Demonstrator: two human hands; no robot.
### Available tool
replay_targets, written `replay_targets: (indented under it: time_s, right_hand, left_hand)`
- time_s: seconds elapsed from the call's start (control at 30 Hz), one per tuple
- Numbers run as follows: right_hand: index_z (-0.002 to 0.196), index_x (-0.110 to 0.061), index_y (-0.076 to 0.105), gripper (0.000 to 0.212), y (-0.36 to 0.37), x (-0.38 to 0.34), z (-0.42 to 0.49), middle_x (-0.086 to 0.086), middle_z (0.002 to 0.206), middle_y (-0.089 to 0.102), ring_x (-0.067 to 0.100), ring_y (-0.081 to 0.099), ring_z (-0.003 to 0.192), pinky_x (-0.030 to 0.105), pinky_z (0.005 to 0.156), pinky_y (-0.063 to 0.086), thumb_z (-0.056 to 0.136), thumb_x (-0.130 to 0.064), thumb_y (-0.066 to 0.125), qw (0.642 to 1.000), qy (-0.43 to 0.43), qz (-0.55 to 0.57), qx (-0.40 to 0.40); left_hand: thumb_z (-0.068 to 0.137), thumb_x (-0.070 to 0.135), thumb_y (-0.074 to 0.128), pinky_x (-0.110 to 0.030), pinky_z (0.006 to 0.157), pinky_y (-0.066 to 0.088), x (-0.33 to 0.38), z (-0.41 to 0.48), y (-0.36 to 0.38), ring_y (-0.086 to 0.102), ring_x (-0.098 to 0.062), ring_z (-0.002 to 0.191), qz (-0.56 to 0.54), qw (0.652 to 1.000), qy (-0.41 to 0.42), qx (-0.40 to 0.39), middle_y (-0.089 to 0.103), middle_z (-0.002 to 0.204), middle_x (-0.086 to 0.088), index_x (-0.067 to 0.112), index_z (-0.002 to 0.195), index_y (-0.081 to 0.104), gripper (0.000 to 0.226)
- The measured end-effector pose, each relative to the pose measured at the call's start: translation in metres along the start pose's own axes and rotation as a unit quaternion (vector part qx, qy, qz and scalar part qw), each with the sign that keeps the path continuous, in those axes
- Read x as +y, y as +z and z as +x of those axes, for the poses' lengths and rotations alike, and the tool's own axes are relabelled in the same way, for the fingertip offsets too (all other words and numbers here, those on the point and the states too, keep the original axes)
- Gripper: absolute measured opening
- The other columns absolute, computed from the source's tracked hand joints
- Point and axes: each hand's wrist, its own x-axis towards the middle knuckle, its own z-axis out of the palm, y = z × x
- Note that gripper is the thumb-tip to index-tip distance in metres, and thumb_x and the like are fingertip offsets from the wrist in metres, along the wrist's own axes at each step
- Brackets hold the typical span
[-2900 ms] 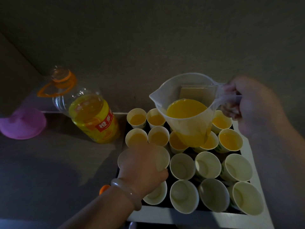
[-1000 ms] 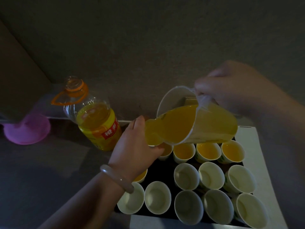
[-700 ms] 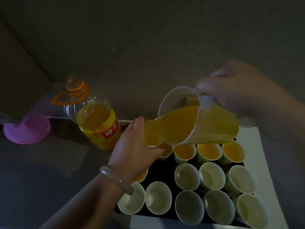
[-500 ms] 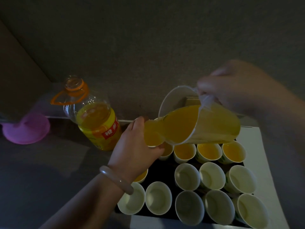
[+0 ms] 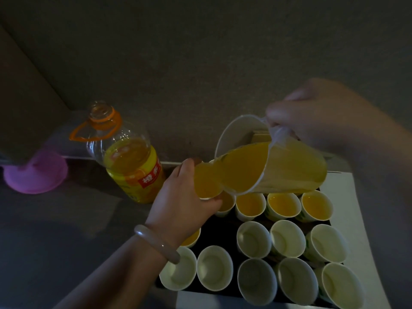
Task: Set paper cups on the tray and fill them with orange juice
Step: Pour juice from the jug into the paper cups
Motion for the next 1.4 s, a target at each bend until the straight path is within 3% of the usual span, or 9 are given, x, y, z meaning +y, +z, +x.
replay_targets:
  time_s: [0.33, 0.47, 0.57, 0.83, 1.03, 1.13, 1.23, 1.3, 1.4]
  right_hand:
    - [0.057, -0.002, 0.047, 0.034, 0.001, 0.005, 0.002, 0.009, 0.058, 0.033, 0.020, 0.031, 0.054, 0.032, 0.049, 0.024, 0.069, -0.031, 0.057, 1.000, 0.009, 0.011, 0.007]
    - [0.055, -0.011, 0.049, 0.024, -0.001, 0.006, 0.000, 0.009, 0.058, 0.033, 0.018, 0.030, 0.052, 0.031, 0.049, 0.023, 0.068, -0.030, 0.057, 1.000, 0.014, 0.027, 0.006]
    - [0.057, -0.003, 0.048, 0.030, -0.002, 0.009, 0.000, 0.008, 0.057, 0.033, 0.017, 0.029, 0.050, 0.029, 0.048, 0.023, 0.067, -0.030, 0.056, 1.000, 0.016, 0.026, 0.005]
    - [0.054, -0.009, 0.049, 0.025, -0.004, 0.014, 0.001, 0.006, 0.054, 0.034, 0.016, 0.028, 0.047, 0.029, 0.048, 0.023, 0.069, -0.028, 0.056, 0.999, 0.011, 0.049, 0.009]
    - [0.042, -0.014, 0.046, 0.029, -0.001, 0.033, 0.001, 0.003, 0.049, 0.035, 0.016, 0.030, 0.048, 0.032, 0.048, 0.022, 0.051, -0.042, 0.050, 0.987, 0.018, 0.158, 0.015]
    - [0.039, -0.016, 0.050, 0.031, 0.000, 0.052, 0.003, -0.003, 0.039, 0.032, 0.013, 0.027, 0.038, 0.030, 0.043, 0.022, 0.068, -0.025, 0.053, 0.969, 0.039, 0.240, 0.043]
    - [0.040, -0.016, 0.057, 0.023, 0.002, 0.066, 0.005, -0.002, 0.038, 0.037, 0.011, 0.029, 0.033, 0.021, 0.036, 0.023, 0.050, -0.037, 0.057, 0.946, 0.081, 0.309, 0.052]
    - [0.044, -0.015, 0.058, 0.027, 0.005, 0.075, 0.006, 0.004, 0.045, 0.040, 0.012, 0.030, 0.033, 0.018, 0.035, 0.024, 0.039, -0.042, 0.057, 0.930, 0.109, 0.344, 0.070]
    - [0.060, -0.013, 0.055, 0.027, 0.008, 0.085, 0.004, 0.009, 0.056, 0.046, 0.010, 0.033, 0.032, 0.019, 0.035, 0.026, 0.047, -0.036, 0.057, 0.908, 0.138, 0.384, 0.093]
  left_hand:
    - [0.070, 0.049, 0.076, -0.022, 0.080, 0.050, -0.002, 0.002, -0.001, 0.052, -0.006, 0.104, 0.006, 1.000, 0.001, -0.008, 0.048, 0.125, 0.012, 0.031, 0.138, 0.032, 0.084]
    - [0.069, 0.047, 0.077, -0.019, 0.076, 0.049, -0.001, 0.002, 0.001, 0.053, -0.005, 0.101, 0.002, 1.000, 0.004, -0.004, 0.049, 0.123, 0.012, 0.030, 0.138, 0.032, 0.084]
    - [0.069, 0.045, 0.077, -0.019, 0.075, 0.050, -0.001, 0.002, 0.002, 0.054, -0.004, 0.098, -0.004, 1.000, 0.002, -0.007, 0.050, 0.121, 0.012, 0.030, 0.137, 0.034, 0.082]
    - [0.069, 0.049, 0.074, -0.017, 0.072, 0.048, 0.006, 0.003, 0.003, 0.054, -0.002, 0.092, -0.012, 1.000, 0.015, -0.013, 0.050, 0.114, 0.014, 0.031, 0.131, 0.038, 0.074]
    - [0.069, 0.051, 0.075, -0.016, 0.069, 0.047, 0.004, 0.002, 0.002, 0.056, -0.001, 0.092, -0.038, 0.999, 0.013, -0.001, 0.054, 0.113, 0.016, 0.036, 0.131, 0.039, 0.073]
    - [0.069, 0.054, 0.075, -0.015, 0.070, 0.045, 0.002, 0.002, 0.003, 0.054, -0.003, 0.096, -0.034, 0.999, 0.010, -0.002, 0.051, 0.117, 0.016, 0.036, 0.132, 0.037, 0.076]
    - [0.069, 0.055, 0.074, -0.016, 0.072, 0.045, 0.002, 0.003, 0.003, 0.053, -0.002, 0.097, -0.030, 1.000, 0.007, -0.004, 0.050, 0.118, 0.016, 0.036, 0.132, 0.037, 0.076]
    - [0.069, 0.054, 0.075, -0.020, 0.074, 0.049, 0.001, 0.003, 0.005, 0.054, -0.003, 0.097, -0.034, 0.999, 0.007, -0.009, 0.051, 0.118, 0.016, 0.037, 0.132, 0.038, 0.075]
    - [0.069, 0.053, 0.075, -0.017, 0.074, 0.047, 0.002, 0.001, 0.007, 0.053, -0.003, 0.099, -0.027, 0.999, 0.017, -0.027, 0.050, 0.120, 0.016, 0.036, 0.133, 0.037, 0.076]
